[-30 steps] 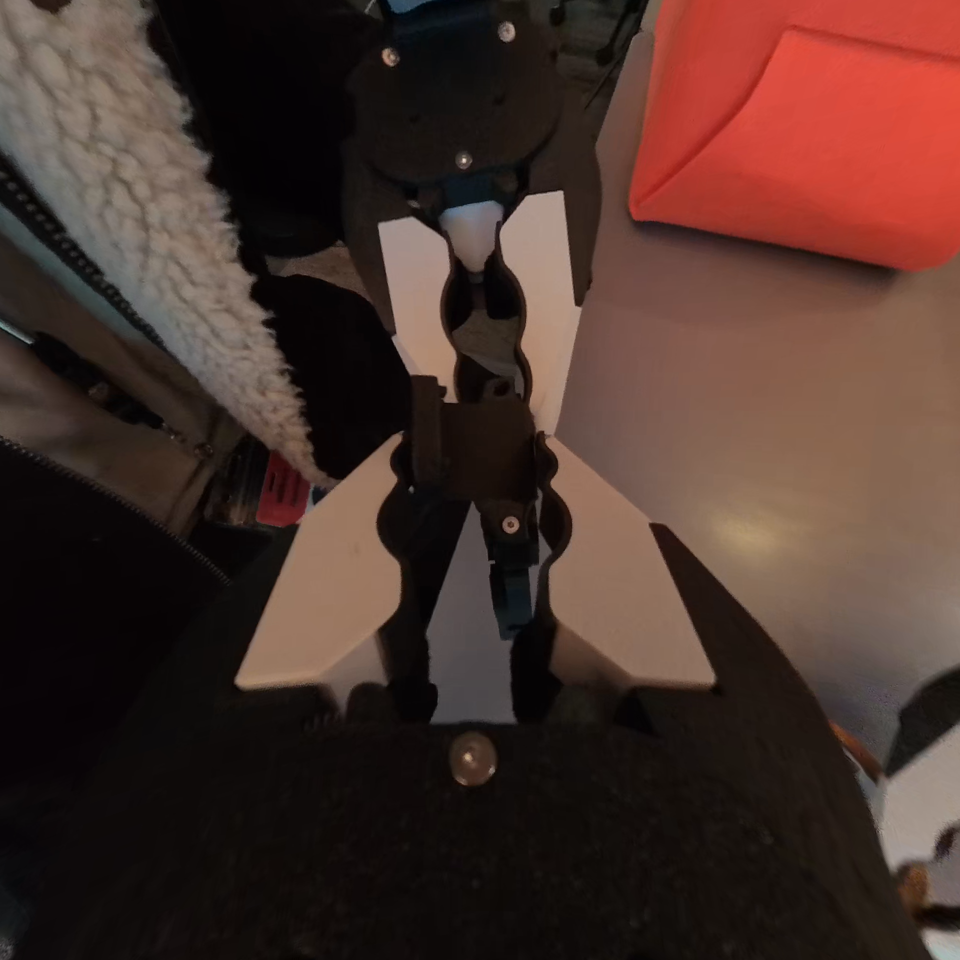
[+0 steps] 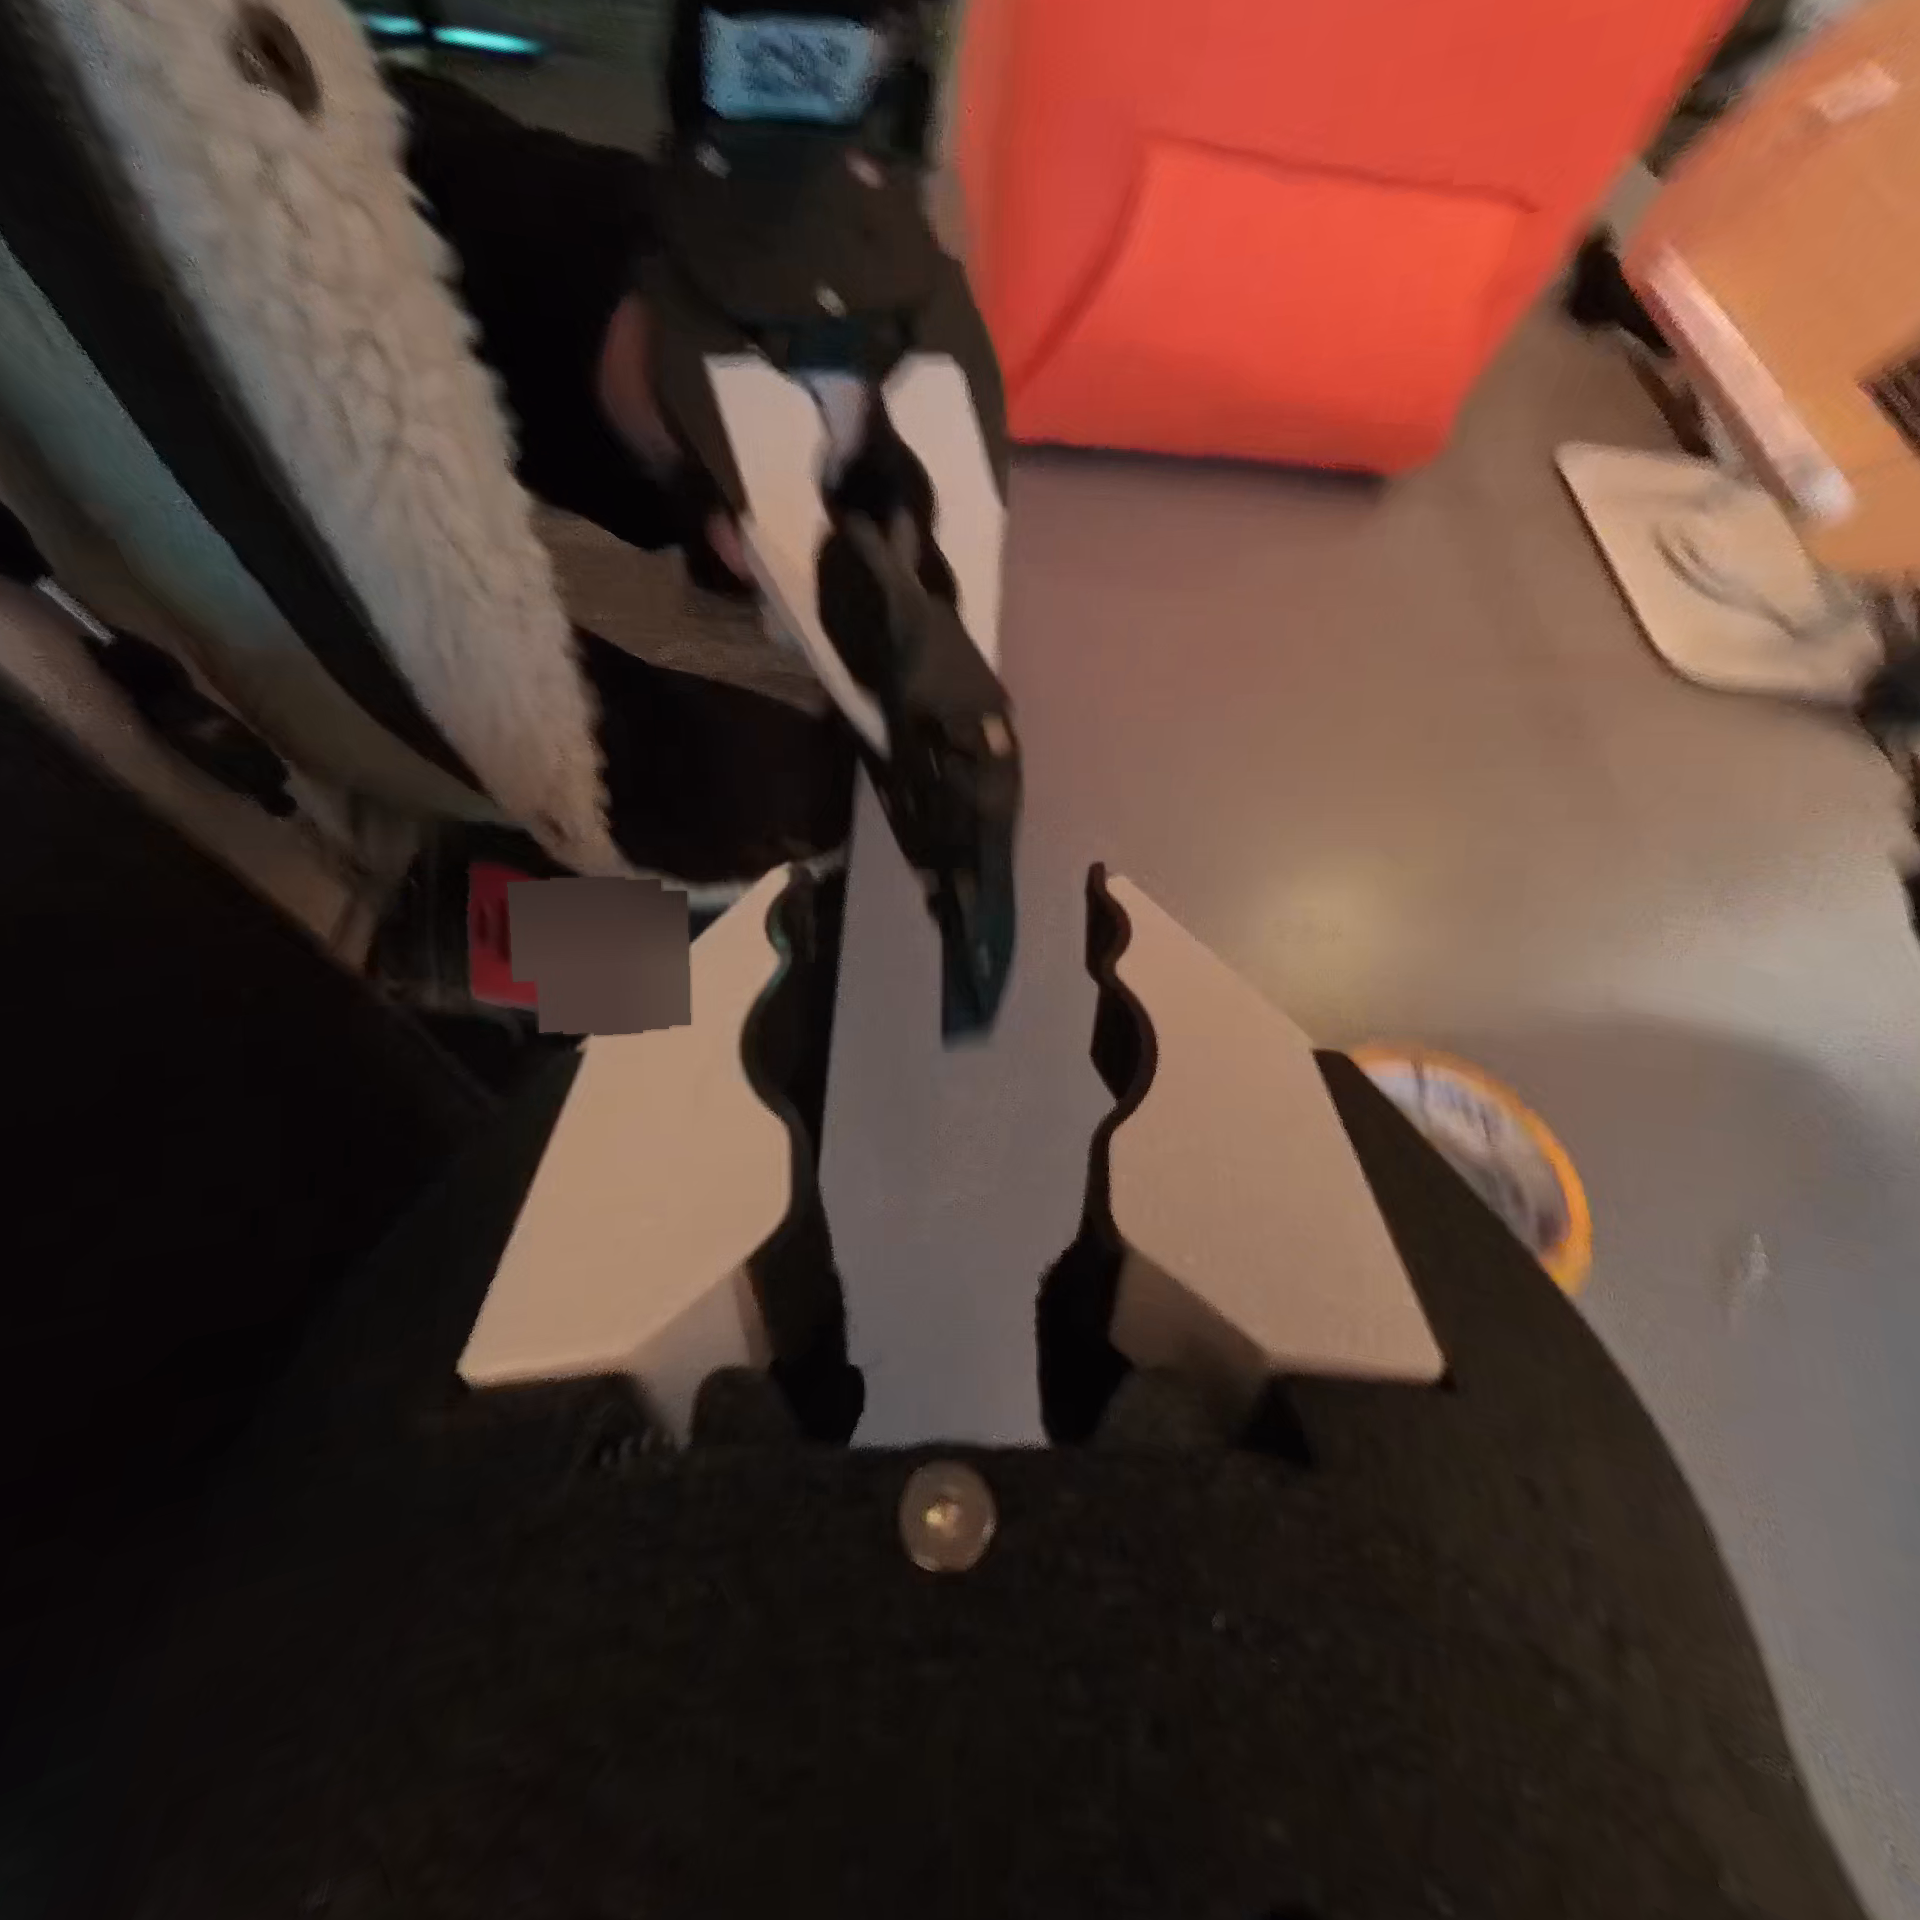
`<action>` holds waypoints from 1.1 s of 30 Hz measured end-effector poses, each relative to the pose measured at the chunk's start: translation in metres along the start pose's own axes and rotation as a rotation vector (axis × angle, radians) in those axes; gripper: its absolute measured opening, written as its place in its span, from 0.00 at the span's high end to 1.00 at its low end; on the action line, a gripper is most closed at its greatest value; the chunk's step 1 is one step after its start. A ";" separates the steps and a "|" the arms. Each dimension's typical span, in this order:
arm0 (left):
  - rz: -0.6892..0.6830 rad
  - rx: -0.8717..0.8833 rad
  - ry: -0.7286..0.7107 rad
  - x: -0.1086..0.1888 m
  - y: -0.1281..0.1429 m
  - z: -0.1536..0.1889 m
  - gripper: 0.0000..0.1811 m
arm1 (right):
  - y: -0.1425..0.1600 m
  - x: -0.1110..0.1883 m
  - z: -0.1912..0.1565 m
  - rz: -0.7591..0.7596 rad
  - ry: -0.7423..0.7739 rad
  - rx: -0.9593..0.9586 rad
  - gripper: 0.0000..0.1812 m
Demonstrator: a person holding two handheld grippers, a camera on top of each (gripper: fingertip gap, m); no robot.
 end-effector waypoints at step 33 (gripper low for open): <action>0.017 0.098 -0.162 0.011 0.001 -0.038 0.88 | 0.180 0.029 0.127 -0.082 0.493 -0.541 0.84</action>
Point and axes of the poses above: each gripper's, where its closed fingertips meet, x back along the fingers, y out of its underside, z = x × y across the jaws, the point moved 5 cm from there along x, back along the fingers, and after that the axes turned 10 degrees about -z, right-handed, at the moved point
